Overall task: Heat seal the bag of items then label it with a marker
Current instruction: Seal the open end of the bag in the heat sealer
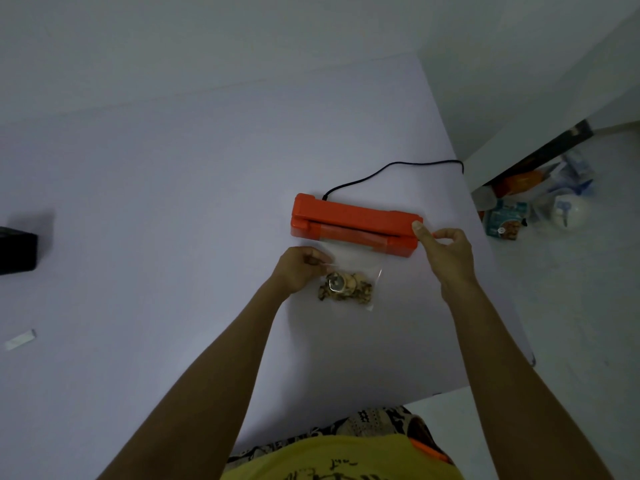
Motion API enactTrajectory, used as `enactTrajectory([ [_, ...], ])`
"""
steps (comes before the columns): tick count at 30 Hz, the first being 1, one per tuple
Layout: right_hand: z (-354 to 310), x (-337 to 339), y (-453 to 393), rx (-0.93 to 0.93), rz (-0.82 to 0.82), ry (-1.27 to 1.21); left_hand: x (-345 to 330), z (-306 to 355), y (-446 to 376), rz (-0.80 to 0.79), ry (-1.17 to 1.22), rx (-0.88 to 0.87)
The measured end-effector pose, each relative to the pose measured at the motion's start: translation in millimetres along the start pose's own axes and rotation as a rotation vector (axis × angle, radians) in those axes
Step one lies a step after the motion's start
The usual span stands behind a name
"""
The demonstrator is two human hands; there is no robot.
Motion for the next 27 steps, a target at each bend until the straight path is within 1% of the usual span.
enactTrajectory([
  [11,-0.7,1.3,2.8,-0.016,0.010,0.003,-0.7,0.1,2.4,0.001,0.047,0.015],
  [27,1.5,0.9,2.4,-0.023,0.018,0.004,0.1,1.0,5.8,0.006,0.020,0.014],
])
Point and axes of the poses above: each hand's wrist, its own y-axis away from the middle knuckle, its own x-axis out of the back of the hand, z = x × y, the point moved 6 cm from there along -y, towards the middle knuckle, and after that the axes turned 9 degrees about -x, right-handed, at the moved point
